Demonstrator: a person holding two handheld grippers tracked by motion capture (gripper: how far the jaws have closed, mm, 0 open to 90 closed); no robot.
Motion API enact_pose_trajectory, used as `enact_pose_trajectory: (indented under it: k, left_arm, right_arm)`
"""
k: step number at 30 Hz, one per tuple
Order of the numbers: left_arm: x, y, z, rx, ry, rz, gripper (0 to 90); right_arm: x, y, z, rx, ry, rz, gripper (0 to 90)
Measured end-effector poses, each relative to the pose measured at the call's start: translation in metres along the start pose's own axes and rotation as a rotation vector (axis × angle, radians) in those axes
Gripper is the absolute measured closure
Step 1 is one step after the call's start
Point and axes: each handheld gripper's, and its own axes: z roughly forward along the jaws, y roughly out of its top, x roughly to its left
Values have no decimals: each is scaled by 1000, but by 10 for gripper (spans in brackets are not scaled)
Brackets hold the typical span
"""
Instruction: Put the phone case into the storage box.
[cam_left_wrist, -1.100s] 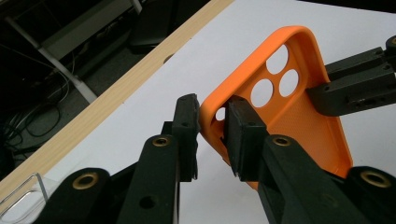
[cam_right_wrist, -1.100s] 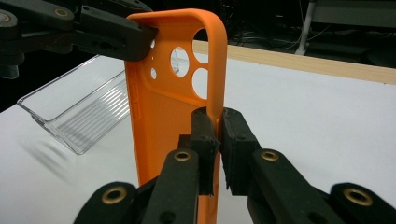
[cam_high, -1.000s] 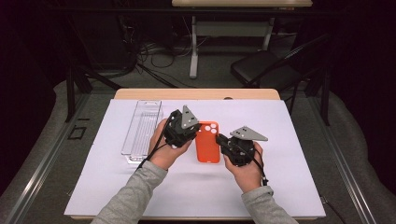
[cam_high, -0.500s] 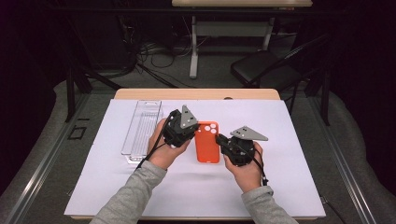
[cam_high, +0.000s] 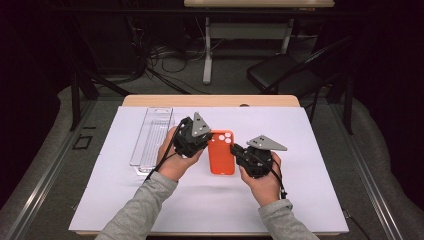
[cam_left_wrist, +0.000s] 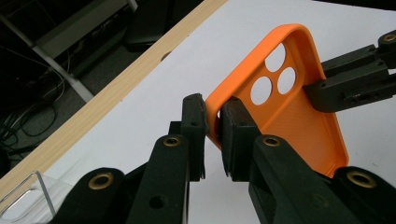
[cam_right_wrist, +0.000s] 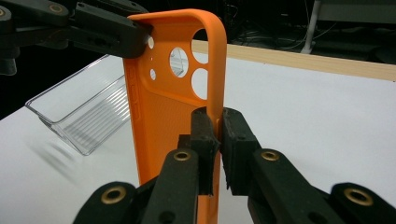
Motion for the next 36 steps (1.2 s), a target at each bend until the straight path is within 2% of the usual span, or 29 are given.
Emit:
enact_pose_trajectory:
  k: [27, 34, 36]
  left_arm:
    - [1, 0, -1, -8, -12, -13, 812]
    - [4, -1, -1, 3, -3, -13, 812]
    - [5, -1, -1, 5, -1, -12, 812]
  right_arm:
    - [-2, 1, 0, -3, 14, 16, 818]
    - [-1, 3, -3, -23, 28, 18, 743]
    - [-1, 4, -4, -36, 25, 5, 722]
